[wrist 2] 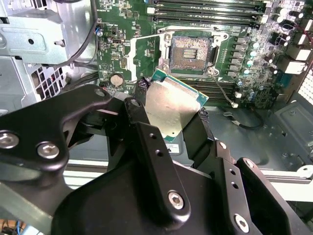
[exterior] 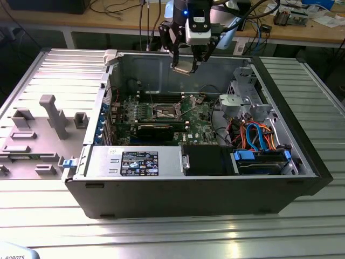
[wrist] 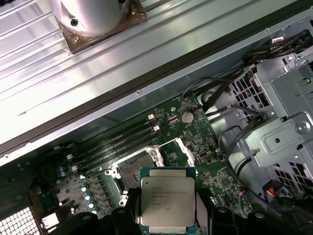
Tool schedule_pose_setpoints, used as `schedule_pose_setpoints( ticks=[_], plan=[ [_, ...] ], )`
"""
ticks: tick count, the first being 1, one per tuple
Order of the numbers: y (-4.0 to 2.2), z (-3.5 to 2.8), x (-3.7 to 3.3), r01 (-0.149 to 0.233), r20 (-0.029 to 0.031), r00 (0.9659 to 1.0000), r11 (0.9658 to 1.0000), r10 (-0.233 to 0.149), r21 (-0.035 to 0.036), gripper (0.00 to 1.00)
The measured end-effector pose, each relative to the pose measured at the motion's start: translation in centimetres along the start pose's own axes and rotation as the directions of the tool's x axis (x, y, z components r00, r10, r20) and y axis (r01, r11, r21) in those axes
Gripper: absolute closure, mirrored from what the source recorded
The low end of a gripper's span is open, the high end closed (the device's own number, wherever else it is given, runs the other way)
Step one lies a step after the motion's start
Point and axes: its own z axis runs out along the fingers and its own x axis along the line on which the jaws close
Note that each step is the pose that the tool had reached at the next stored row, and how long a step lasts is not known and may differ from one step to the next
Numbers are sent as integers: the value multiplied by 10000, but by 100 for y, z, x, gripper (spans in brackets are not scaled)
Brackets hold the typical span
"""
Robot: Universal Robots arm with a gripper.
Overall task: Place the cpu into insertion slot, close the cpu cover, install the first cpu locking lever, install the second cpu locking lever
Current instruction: 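Place the cpu into insertion slot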
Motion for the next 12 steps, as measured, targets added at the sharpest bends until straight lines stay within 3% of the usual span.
schedule_pose_setpoints(
  ticks=[12],
  plan=[
    [0, 0, 0, -215, 19, 9998, 9998, 215, -4, 46]
  ],
)
